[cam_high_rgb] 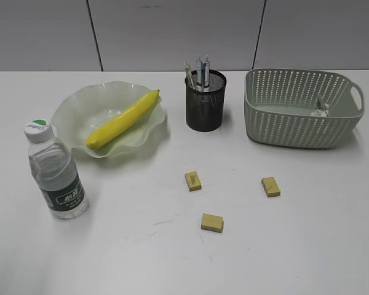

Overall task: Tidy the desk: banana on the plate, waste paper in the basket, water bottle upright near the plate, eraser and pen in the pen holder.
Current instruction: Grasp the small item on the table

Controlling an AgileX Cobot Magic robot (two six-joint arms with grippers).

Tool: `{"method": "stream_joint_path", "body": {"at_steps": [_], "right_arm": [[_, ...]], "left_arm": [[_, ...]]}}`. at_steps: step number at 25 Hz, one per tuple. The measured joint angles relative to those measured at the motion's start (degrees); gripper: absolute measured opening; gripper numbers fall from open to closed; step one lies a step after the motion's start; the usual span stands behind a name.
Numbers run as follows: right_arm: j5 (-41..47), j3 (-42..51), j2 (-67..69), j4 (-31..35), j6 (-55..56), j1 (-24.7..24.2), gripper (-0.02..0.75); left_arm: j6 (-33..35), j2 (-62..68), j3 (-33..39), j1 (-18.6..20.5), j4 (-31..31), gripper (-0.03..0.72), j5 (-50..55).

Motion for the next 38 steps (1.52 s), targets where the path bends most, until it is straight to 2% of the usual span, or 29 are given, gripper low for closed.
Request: {"method": "stream_joint_path", "body": {"at_steps": [5,8,9,11,14,18,23,28,31,38], "right_arm": [[-0.5,0.0,0.3,0.0,0.0,0.0,0.419],[-0.5,0.0,0.3,0.0,0.0,0.0,0.41],[-0.5,0.0,0.3,0.0,0.0,0.0,0.405],[-0.5,0.0,0.3,0.0,0.0,0.0,0.396],[-0.5,0.0,0.3,0.0,0.0,0.0,0.384],[-0.5,0.0,0.3,0.0,0.0,0.0,0.371],[-0.5,0.0,0.3,0.0,0.0,0.0,0.357],[-0.5,0.0,0.3,0.0,0.0,0.0,0.33],[-0.5,0.0,0.3,0.0,0.0,0.0,0.323],[-0.5,0.0,0.3,0.0,0.0,0.0,0.321]], "left_arm": [[14.0,19.2,-2.7,-0.8,-12.2,0.418,-7.1],[17.3,31.2,-8.2,-5.0,-15.1,0.415,-8.7],[17.6,34.0,-10.5,-7.5,-15.2,0.415,-9.3],[17.4,40.7,-14.8,-13.6,-14.6,0.415,-10.9],[11.4,52.1,-21.5,-22.1,-10.9,0.415,-12.9],[4.0,70.3,-31.4,-29.3,-6.1,0.424,-12.4],[-2.5,89.7,-44.2,-31.3,-1.6,0.505,-7.3],[-11.2,99.4,-54.0,-31.3,6.2,0.547,-3.9],[-14.3,101.9,-57.0,-31.3,9.7,0.55,-3.1],[-16.3,105.1,-58.3,-31.3,10.8,0.542,-2.4]]}}
